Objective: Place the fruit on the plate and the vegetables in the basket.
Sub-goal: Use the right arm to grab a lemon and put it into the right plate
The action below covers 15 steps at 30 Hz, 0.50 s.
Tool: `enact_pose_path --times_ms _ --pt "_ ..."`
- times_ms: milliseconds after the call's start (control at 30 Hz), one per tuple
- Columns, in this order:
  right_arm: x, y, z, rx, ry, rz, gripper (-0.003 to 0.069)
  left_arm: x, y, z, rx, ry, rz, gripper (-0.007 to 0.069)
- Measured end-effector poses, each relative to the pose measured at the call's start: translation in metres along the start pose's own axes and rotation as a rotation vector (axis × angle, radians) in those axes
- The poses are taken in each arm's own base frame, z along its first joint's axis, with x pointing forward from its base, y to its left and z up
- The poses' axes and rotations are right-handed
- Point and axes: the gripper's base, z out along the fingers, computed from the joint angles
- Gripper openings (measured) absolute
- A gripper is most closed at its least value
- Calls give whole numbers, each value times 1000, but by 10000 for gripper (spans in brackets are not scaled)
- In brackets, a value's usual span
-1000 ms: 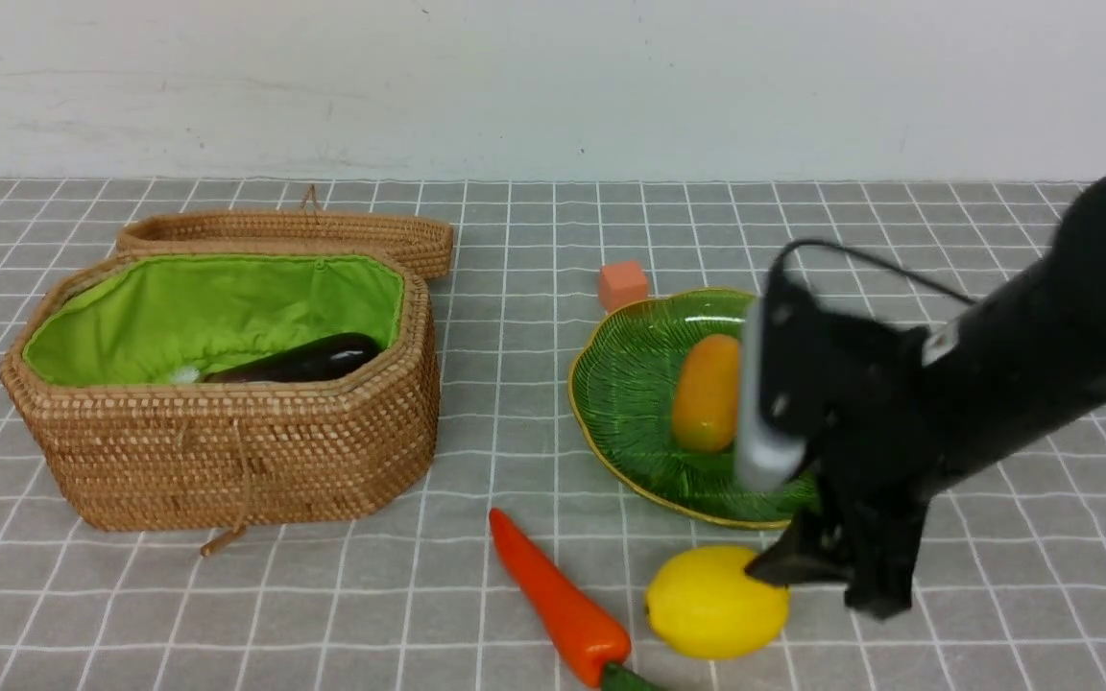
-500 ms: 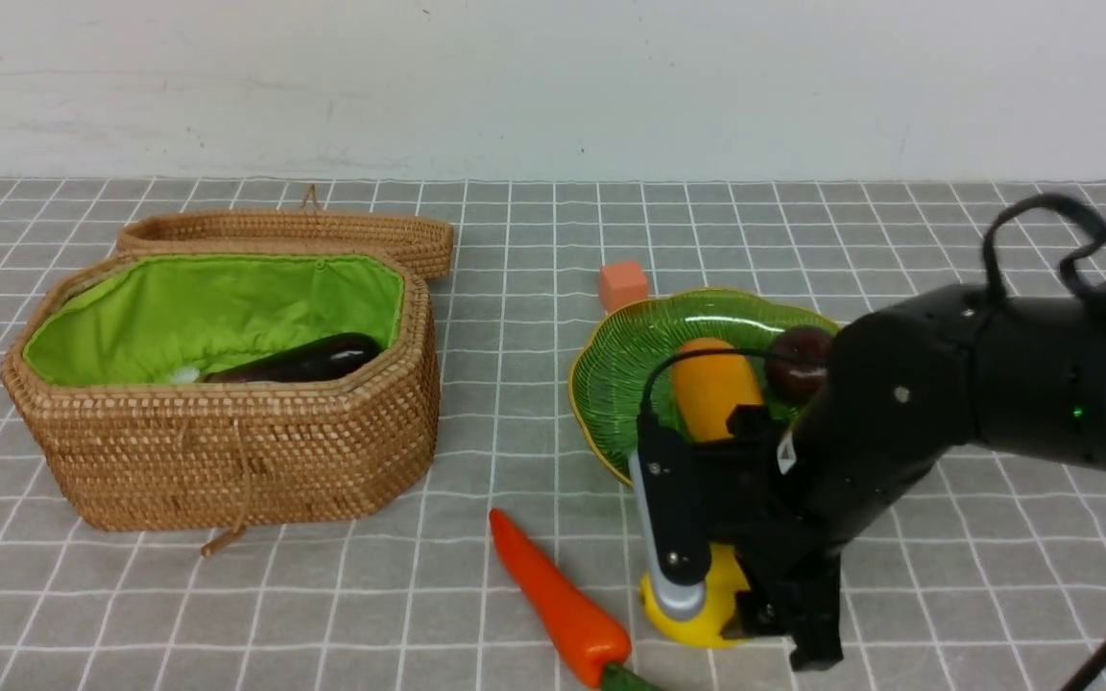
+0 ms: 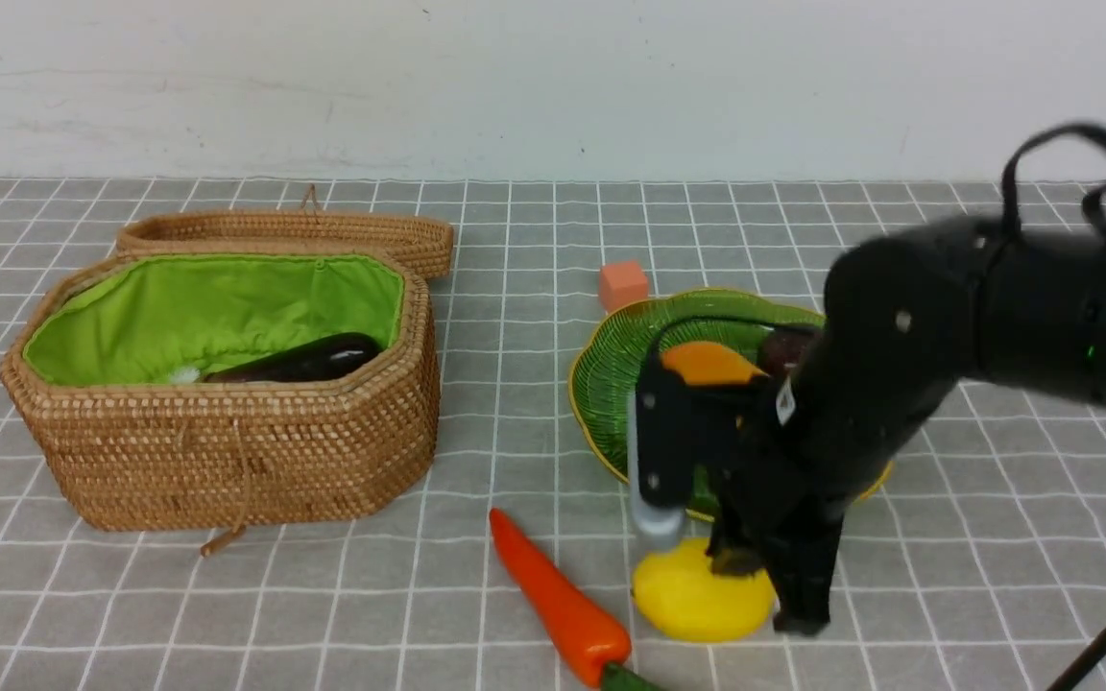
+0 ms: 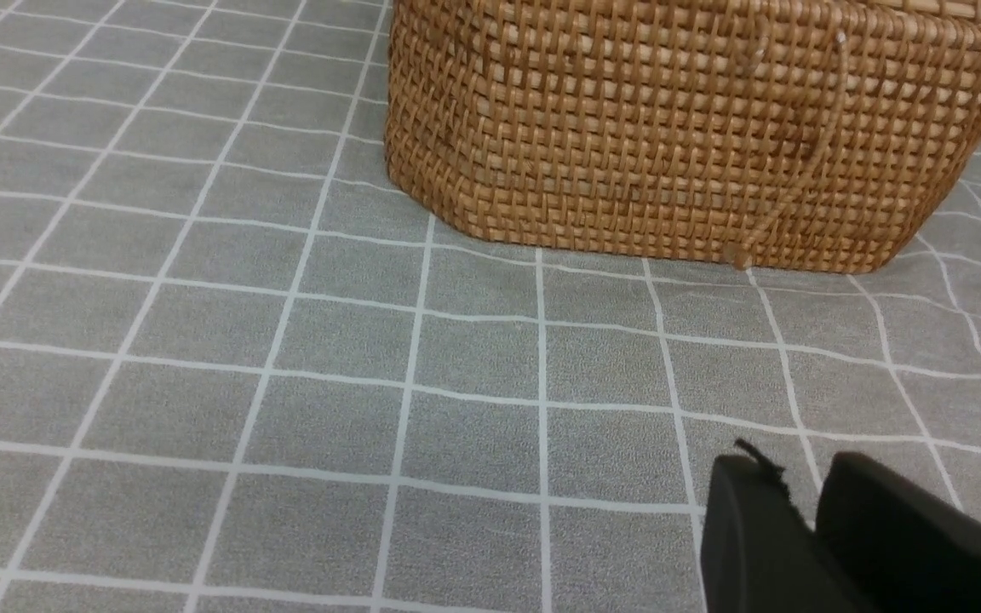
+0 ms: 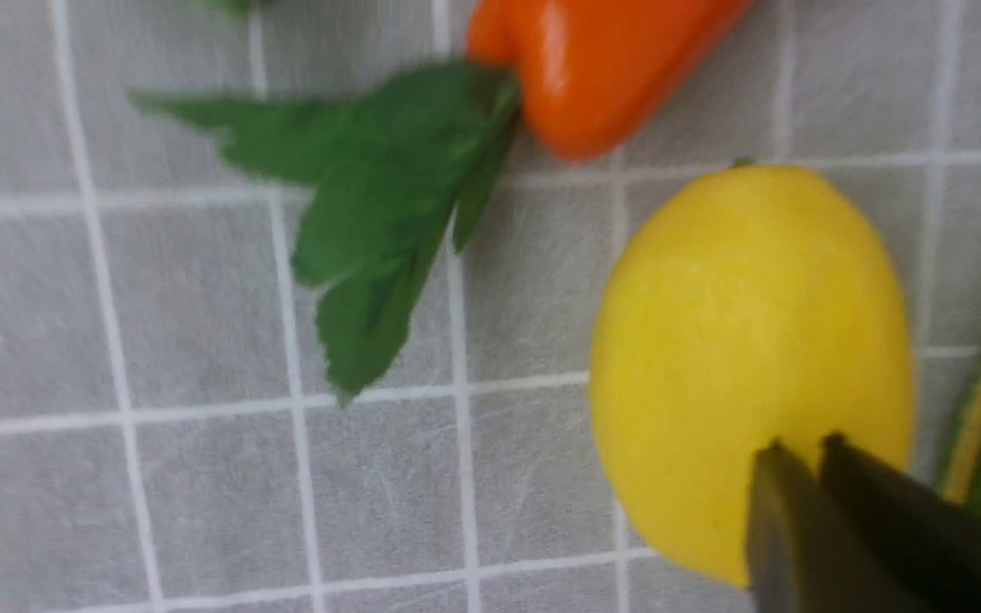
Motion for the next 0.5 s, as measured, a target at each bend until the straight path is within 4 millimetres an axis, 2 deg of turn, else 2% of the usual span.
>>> enact_pose_path --times_ms 67,100,200,267,400,500 --pt "-1 -8 -8 13 -23 42 -8 0 0 0 0 0 0 122" --pt "1 -19 -18 38 -51 92 -17 0 0 0 0 0 0 122" --pt "14 -38 -29 81 -93 199 -18 0 0 0 0 0 0 124" --pt "23 -44 -32 85 -97 224 -16 0 0 0 0 0 0 123" --pt "20 -36 -31 25 -77 143 20 0 0 0 0 0 0 128" --pt "5 -24 -28 -13 -78 69 113 0 0 0 0 0 0 131"
